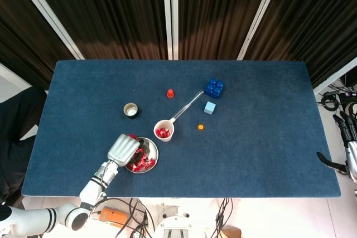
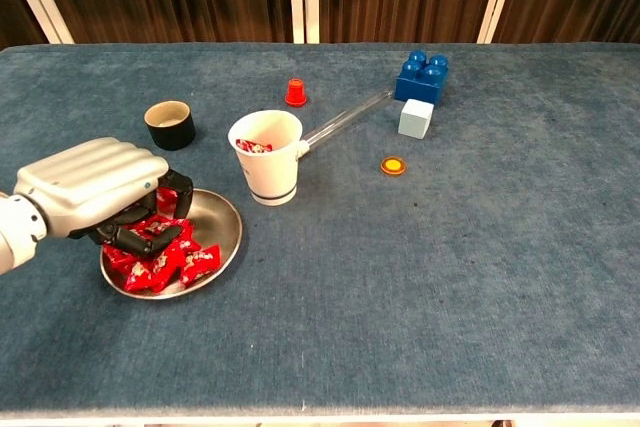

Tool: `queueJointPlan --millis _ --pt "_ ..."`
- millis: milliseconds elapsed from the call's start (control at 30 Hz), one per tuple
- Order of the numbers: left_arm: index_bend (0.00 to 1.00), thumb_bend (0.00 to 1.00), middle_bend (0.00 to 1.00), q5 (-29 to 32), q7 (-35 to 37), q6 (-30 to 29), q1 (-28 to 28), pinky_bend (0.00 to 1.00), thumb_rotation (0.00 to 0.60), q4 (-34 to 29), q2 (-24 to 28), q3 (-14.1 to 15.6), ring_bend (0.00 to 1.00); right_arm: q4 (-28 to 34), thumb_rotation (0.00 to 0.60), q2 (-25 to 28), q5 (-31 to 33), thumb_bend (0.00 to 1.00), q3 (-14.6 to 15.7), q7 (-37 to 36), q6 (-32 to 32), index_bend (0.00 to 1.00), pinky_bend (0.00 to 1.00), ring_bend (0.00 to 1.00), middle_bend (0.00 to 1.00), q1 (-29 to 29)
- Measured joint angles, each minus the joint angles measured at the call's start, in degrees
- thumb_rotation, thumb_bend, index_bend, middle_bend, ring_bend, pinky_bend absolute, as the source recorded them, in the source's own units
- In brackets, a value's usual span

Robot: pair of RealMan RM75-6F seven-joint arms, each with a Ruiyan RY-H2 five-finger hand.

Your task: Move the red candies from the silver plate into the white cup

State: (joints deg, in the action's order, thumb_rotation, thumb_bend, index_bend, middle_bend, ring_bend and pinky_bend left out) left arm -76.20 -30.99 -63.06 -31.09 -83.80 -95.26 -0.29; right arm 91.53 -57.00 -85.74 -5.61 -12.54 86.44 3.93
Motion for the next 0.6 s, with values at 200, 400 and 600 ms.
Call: queueJointPlan --millis 200,400,600 --pt "0.49 0.21 0.95 -0.6 -0.1 -0.2 0.1 0.86 0.517 -1.0 0.7 0.0 0.92 0.0 0.6 0.0 0.0 0.33 0.1 0.0 0.1 0.0 0.0 0.0 0.03 -0.1" --pt "0.54 0.27 0.95 0.5 -1.1 1.1 -0.2 0.86 0.517 -0.9 0.6 -0.2 0.92 -0.2 0.6 0.0 -0.1 0.33 0.1 -0.3 0.3 0.0 0.0 0.0 0.03 -0.2" --pt "0.59 0.36 0.95 0.3 -1.0 1.1 -0.3 0.86 0.518 -1.1 0.8 -0.4 0.92 -0.3 0.6 0.0 -0.1 0.33 0.1 -0.4 0.5 0.0 0.0 0.0 0.03 -0.4"
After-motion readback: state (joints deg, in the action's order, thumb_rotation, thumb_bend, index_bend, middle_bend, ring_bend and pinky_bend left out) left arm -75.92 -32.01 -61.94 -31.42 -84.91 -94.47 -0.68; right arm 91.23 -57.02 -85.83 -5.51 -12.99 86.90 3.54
